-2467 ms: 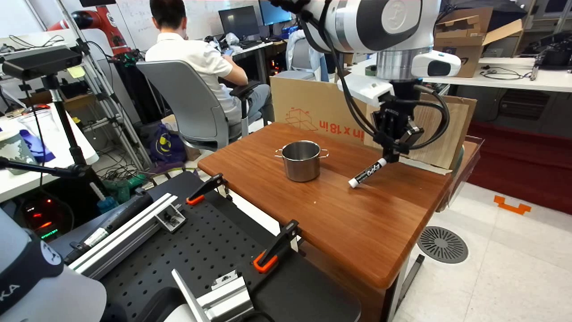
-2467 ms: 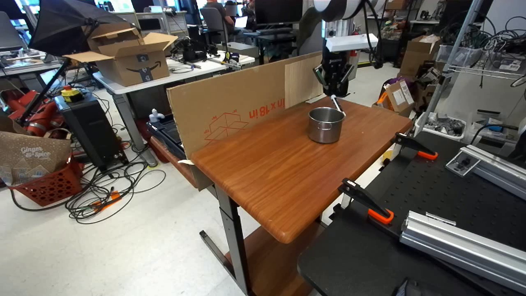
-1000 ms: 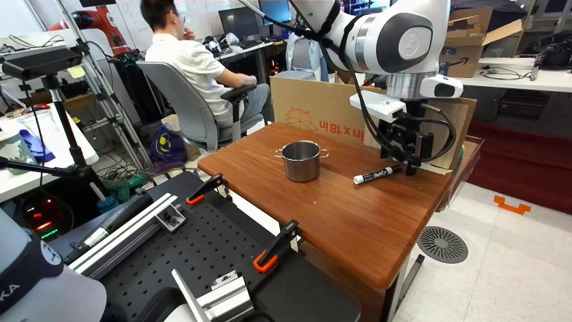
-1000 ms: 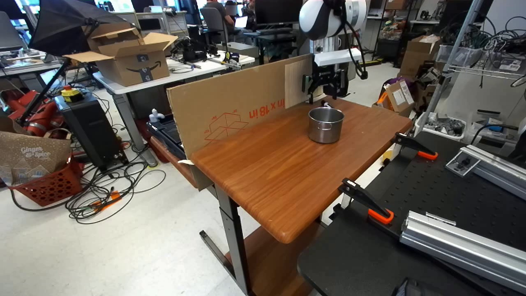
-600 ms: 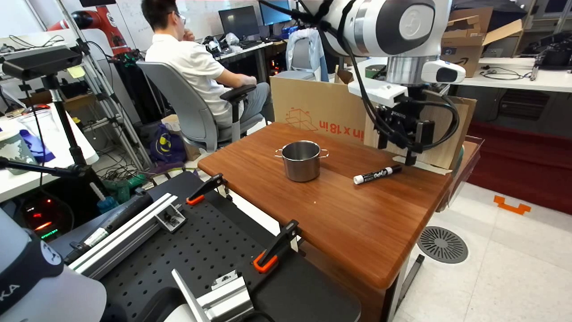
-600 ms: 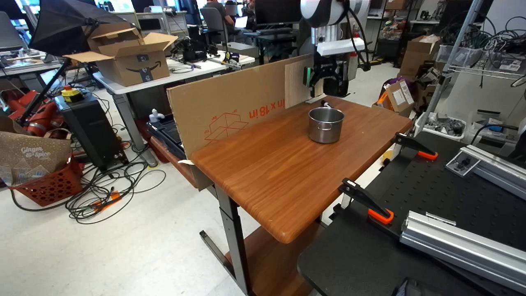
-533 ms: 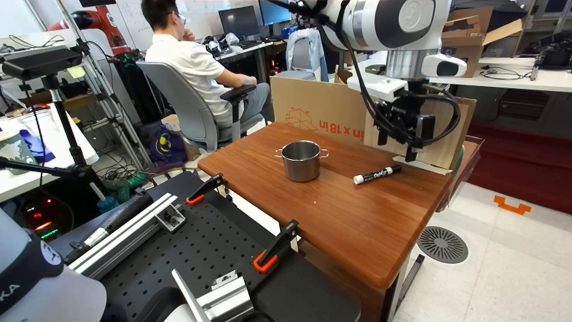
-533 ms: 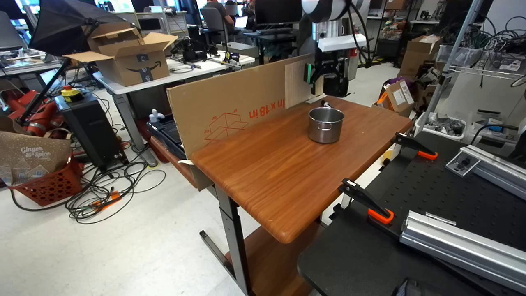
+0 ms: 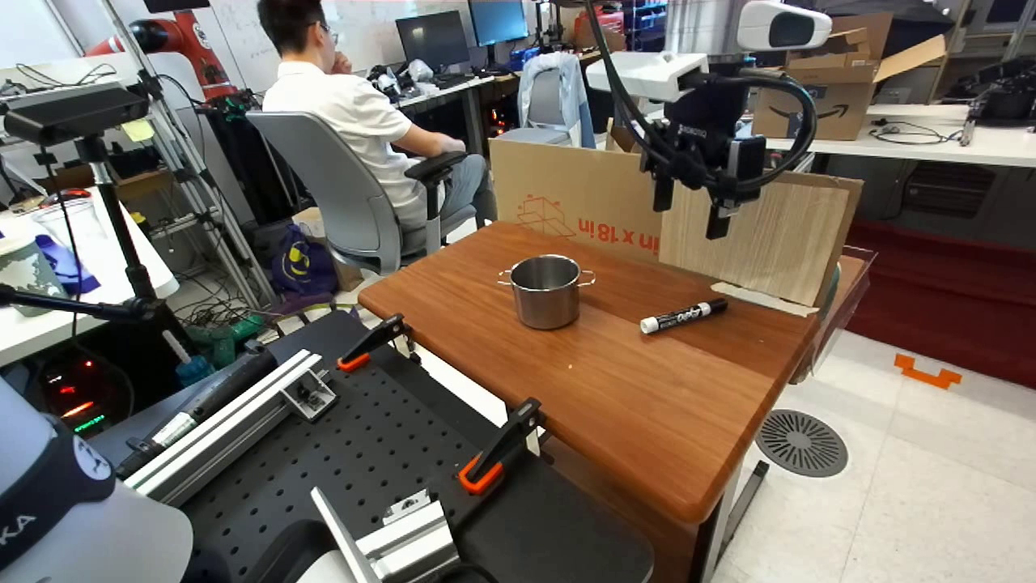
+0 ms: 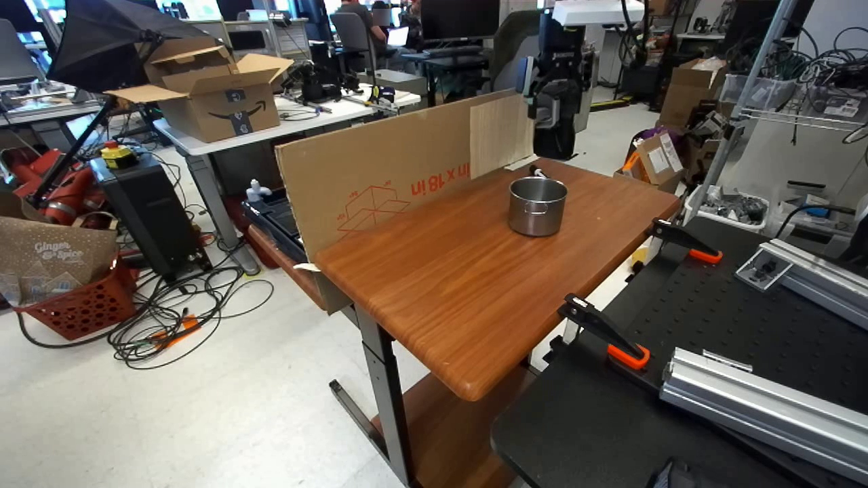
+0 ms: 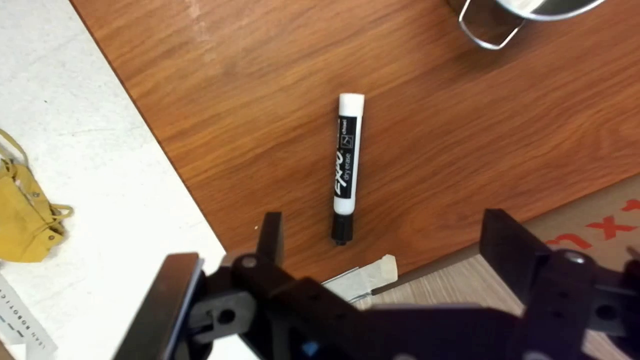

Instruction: Take the marker out of the silver pot and put it on the table

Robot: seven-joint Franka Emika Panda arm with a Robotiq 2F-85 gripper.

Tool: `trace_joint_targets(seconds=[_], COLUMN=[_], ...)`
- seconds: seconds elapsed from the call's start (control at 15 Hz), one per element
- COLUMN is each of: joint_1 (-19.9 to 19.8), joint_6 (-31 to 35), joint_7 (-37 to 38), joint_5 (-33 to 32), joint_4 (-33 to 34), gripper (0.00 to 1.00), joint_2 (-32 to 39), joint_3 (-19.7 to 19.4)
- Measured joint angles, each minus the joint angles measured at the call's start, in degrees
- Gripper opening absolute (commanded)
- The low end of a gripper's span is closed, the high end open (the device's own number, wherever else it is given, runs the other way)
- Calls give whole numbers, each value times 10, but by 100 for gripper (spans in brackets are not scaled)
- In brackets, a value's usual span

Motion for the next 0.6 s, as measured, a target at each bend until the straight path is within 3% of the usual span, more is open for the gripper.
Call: trace_joint_targets(seconds=[0.6], joint_1=[1], joint_6=[0], joint_7=[-6], joint_5=[0], joint_4=[-18], gripper=[100], joint_2=[-12], joint_3=[1])
